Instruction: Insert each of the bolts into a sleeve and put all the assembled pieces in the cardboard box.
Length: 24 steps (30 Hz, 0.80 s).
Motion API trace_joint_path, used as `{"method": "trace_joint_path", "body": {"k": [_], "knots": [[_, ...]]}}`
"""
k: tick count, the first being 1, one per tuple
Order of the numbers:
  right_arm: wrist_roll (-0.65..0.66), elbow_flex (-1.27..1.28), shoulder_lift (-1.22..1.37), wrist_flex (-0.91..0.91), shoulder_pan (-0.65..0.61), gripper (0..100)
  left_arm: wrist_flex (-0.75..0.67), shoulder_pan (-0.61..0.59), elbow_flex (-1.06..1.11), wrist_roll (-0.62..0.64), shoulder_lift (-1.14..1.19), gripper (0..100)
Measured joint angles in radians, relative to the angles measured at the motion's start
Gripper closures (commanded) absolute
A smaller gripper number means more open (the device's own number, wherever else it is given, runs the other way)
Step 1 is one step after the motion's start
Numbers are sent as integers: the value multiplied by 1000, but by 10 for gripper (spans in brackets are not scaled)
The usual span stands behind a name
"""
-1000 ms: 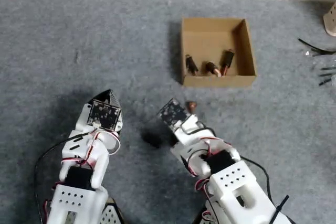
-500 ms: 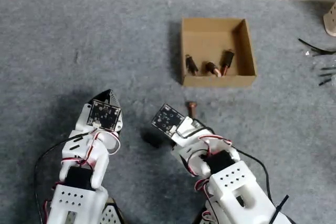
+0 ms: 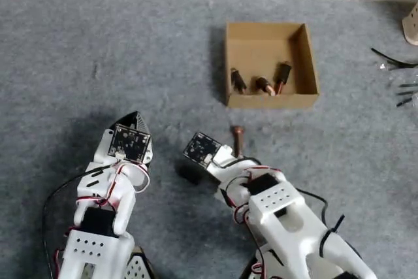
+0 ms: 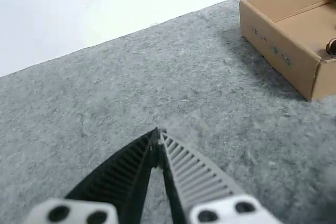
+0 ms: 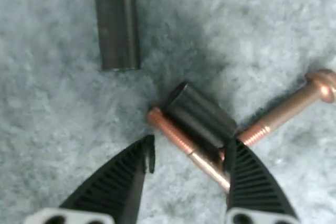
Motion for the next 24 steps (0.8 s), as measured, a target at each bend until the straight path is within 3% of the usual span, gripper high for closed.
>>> {"method": "trace_joint_path", "body": {"k": [7,24], "knots": [[0,0,21,-95,43,808,0,3,0,0,0,990],[0,-57,23,-109,46,808,0,3,0,0,0,990]]}}
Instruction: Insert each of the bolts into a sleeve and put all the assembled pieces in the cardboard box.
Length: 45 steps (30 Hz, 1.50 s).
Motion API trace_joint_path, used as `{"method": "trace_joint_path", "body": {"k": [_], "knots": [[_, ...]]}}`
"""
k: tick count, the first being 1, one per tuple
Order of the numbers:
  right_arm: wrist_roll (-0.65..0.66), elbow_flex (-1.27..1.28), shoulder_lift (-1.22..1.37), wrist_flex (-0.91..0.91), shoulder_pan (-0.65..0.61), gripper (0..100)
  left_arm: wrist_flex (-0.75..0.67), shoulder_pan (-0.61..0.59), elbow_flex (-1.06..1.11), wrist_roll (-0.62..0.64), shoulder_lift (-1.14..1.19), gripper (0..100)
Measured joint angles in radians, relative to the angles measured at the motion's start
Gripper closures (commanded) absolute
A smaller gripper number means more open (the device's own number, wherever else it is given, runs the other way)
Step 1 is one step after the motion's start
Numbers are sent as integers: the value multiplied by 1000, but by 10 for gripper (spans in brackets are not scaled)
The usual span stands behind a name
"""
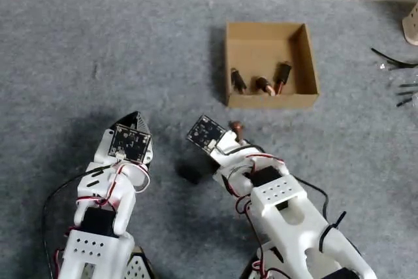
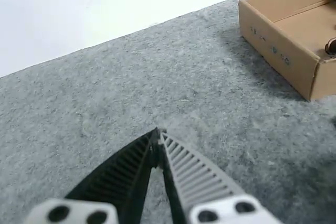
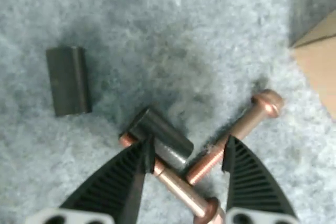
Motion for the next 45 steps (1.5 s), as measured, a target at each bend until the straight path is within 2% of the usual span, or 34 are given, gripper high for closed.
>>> {"method": "trace_joint_path", "body": {"k": [11,22,28,42,45], "knots": [[35,-117,221,-20,15,808,0,0,0,0,0,990],[44,-123,232,-23,21,808,0,0,0,0,0,990],[44,-130,239,74,20,808,0,0,0,0,0,990],[91,-135,244,74,8,808,0,0,0,0,0,990],[95,-124,259,35,8,844,0,0,0,0,0,990]]}}
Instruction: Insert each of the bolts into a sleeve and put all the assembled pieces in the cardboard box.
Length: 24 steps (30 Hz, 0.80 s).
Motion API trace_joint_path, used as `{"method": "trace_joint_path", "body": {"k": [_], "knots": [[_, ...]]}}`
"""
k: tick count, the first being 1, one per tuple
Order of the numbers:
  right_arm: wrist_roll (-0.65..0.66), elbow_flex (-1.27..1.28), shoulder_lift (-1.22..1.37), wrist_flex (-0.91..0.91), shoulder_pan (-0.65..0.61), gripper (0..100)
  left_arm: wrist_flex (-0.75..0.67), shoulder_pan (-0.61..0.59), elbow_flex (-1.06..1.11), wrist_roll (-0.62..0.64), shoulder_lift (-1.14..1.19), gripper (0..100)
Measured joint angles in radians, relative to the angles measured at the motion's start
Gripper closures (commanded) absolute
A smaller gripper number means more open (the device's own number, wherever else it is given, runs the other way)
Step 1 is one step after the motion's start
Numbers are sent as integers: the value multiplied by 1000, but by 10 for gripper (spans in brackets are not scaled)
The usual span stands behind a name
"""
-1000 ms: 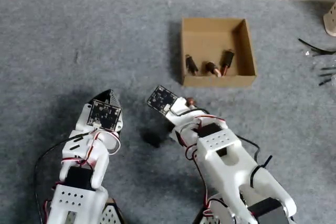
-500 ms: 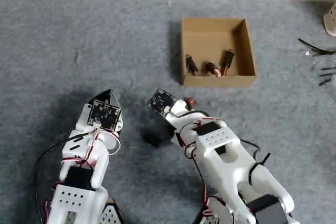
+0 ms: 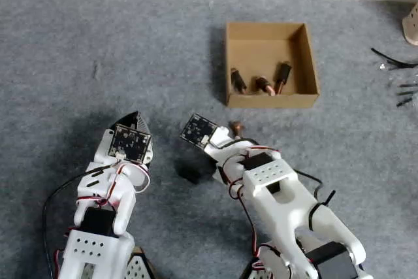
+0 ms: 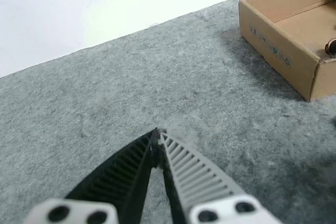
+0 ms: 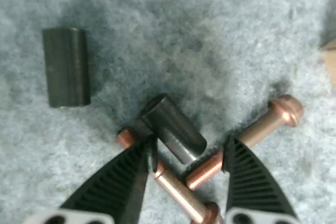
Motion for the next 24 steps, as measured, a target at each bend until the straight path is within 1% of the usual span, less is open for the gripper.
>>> {"method": "trace_joint_path", "body": {"k": [5,11,13,21,24], "knots": [[0,-3,48,-17,2,944,0,0,0,0,0,990],[2,-3,55,-17,2,964,0,0,0,0,0,990],[2,-3,55,-17,2,995,0,0,0,0,0,990],[-6,3,29,-17,11,992,0,0,0,0,0,990],[-58,37,-95,-8,29,993,0,0,0,0,0,990]]}}
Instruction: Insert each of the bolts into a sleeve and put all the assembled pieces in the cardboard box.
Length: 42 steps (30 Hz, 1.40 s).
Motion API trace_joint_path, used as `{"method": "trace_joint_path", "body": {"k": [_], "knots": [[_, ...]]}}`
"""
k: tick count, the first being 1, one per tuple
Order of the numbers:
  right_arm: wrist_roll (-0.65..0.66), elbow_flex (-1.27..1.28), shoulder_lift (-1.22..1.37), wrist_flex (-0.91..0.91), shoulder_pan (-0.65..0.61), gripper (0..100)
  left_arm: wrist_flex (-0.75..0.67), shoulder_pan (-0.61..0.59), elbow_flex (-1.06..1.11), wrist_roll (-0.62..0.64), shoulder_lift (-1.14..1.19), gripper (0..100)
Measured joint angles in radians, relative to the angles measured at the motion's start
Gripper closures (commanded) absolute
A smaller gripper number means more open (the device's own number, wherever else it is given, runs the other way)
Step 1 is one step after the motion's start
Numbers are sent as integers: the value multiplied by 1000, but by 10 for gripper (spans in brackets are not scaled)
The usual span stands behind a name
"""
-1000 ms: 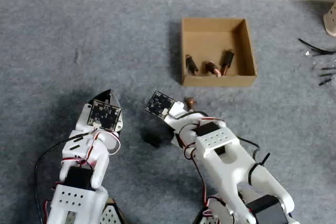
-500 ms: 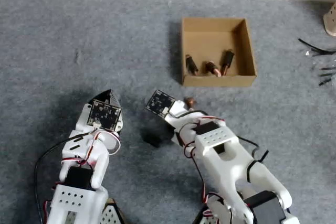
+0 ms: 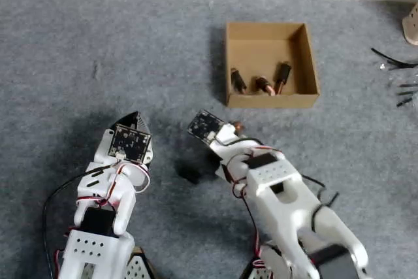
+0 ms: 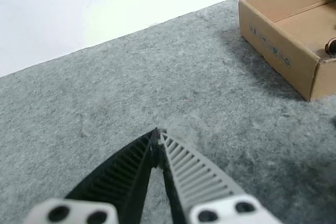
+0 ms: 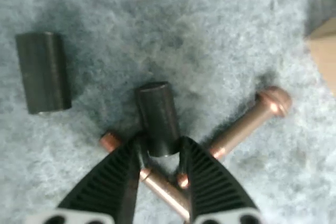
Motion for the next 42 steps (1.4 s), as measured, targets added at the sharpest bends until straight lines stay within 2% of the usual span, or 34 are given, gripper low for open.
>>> {"method": "trace_joint_path", "body": {"k": [5,8,14,19,26,28,33,42], "knots": [[-57,144,-293,8,44,994,0,0,0,0,0,990],[-66,207,-470,95,80,994,0,0,0,0,0,990],[-160,233,-694,298,265,994,0,0,0,0,0,990],[-206,255,-690,311,497,994,0,0,0,0,0,990],[-210,258,-488,264,721,988,0,0,0,0,0,990],[-210,256,-417,233,743,974,0,0,0,0,0,990],[-210,198,-292,227,747,862,0,0,0,0,0,990],[-212,141,-193,226,654,860,0,0,0,0,0,990]]}}
